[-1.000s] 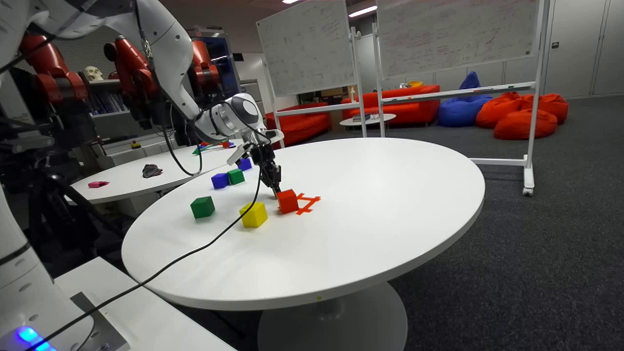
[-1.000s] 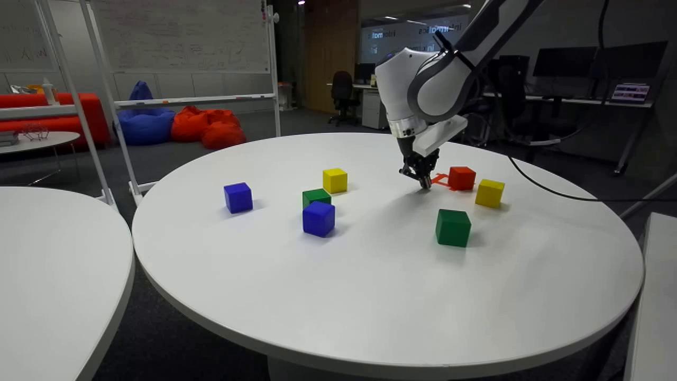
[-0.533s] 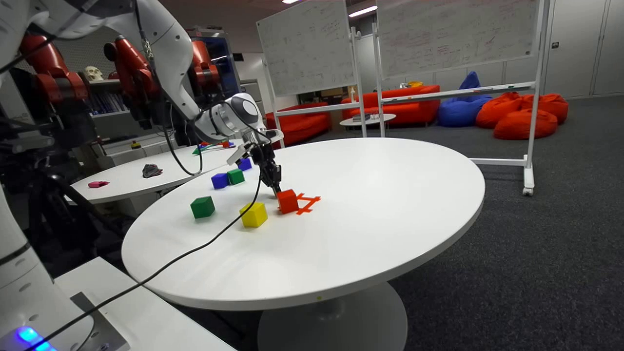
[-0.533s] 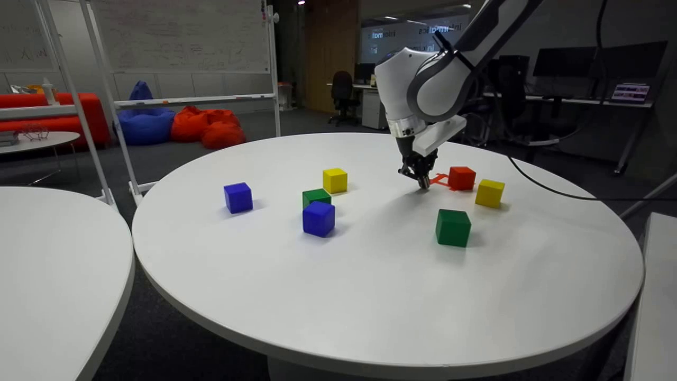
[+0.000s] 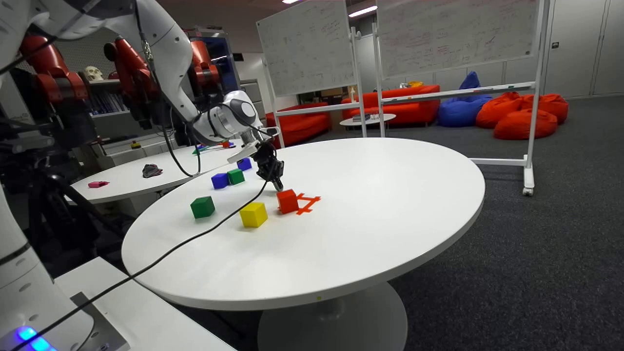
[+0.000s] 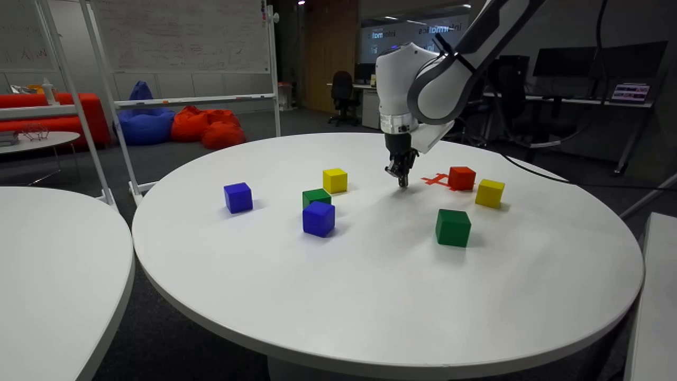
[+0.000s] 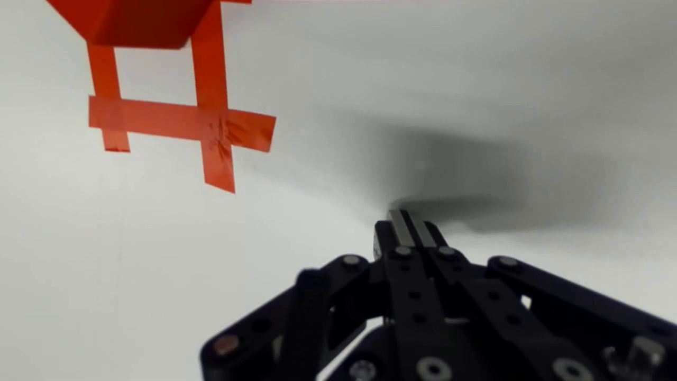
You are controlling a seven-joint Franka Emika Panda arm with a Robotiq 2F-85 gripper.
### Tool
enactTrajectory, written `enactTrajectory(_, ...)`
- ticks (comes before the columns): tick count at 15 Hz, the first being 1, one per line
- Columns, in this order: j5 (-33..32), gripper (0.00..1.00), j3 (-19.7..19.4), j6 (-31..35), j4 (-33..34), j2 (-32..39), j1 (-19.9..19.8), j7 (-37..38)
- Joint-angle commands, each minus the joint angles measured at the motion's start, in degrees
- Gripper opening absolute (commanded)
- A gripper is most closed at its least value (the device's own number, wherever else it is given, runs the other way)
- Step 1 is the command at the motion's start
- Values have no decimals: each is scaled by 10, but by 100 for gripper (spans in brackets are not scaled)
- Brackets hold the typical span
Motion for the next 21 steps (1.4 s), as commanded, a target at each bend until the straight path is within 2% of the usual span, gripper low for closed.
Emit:
enactTrajectory(1, 0, 0, 12, 91, -34, -10, -14, -86)
enactTrajectory(2, 2, 0, 15, 117, -40, -11, -18, -111)
enactTrajectory(3, 10, 0, -6, 73, -12, 0, 6, -72)
enactTrajectory(14, 13, 0, -7, 75, -6, 2, 7, -82)
enactTrajectory(18, 4, 0, -5, 83, -43, -40, 9, -95)
enactTrajectory(21, -19, 0, -16, 76, -102, -111, 25, -85)
